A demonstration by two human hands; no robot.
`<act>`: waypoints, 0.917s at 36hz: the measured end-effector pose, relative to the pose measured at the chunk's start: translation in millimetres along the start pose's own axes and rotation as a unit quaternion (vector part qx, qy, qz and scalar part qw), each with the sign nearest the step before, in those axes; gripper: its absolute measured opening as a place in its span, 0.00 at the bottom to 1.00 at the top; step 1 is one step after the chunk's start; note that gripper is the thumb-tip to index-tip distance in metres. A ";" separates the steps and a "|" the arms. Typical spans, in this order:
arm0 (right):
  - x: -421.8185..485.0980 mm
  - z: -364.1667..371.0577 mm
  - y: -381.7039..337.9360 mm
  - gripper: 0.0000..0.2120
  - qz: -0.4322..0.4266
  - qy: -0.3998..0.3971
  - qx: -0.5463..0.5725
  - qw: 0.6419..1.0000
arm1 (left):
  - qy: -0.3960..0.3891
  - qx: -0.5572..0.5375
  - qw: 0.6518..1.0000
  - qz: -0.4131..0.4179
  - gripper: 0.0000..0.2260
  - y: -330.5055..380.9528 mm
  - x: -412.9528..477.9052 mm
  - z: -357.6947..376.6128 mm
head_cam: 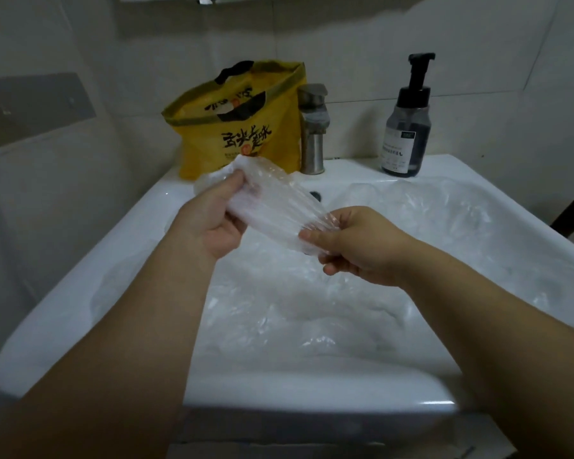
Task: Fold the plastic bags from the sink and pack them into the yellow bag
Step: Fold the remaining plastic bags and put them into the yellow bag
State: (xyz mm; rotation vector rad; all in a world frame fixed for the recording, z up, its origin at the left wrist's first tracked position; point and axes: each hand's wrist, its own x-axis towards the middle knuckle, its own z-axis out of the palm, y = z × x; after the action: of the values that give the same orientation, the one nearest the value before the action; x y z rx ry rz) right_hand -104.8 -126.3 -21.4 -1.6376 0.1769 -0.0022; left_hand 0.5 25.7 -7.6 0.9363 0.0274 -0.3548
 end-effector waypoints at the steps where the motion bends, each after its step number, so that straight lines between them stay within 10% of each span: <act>1: -0.5 0.1 0.1 0.05 0.004 -0.002 0.007 1.000 | -0.027 0.006 1.000 -0.010 0.14 -0.7 -0.3 -1.3; 4: -3.6 0.3 -2.9 0.08 0.008 -0.008 0.039 0.999 | -0.122 0.023 0.990 -0.073 0.21 -1.2 -7.8 -2.0; 10: -10.8 -7.2 -16.5 0.14 -0.006 -0.069 0.214 0.974 | -0.029 0.027 0.996 -0.080 0.09 -1.3 -3.4 -2.6; 13: -7.9 -13.5 -9.3 0.30 -0.072 0.029 -0.004 0.997 | -0.017 0.036 0.994 -0.101 0.12 -2.1 -2.1 -4.4; 16: -7.6 -12.1 0.9 0.42 -0.182 0.035 -0.270 0.945 | -0.013 0.062 0.990 -0.129 0.11 -6.5 -1.9 -2.9; 25: -17.0 3.6 -6.5 0.04 -0.241 0.002 -0.280 0.929 | -0.057 0.227 0.969 -0.084 0.12 -20.2 -4.7 -0.4; 33: -4.3 -1.9 -5.9 0.09 -0.152 0.079 -0.152 0.974 | -0.161 0.323 0.932 0.001 0.08 -30.7 -11.3 11.4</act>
State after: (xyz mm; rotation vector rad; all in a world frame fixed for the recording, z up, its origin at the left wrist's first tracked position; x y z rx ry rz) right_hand -108.6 -127.3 -15.0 -1.9573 0.0466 -0.3541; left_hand -21.2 3.4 -22.8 1.5178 -0.4152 -0.5275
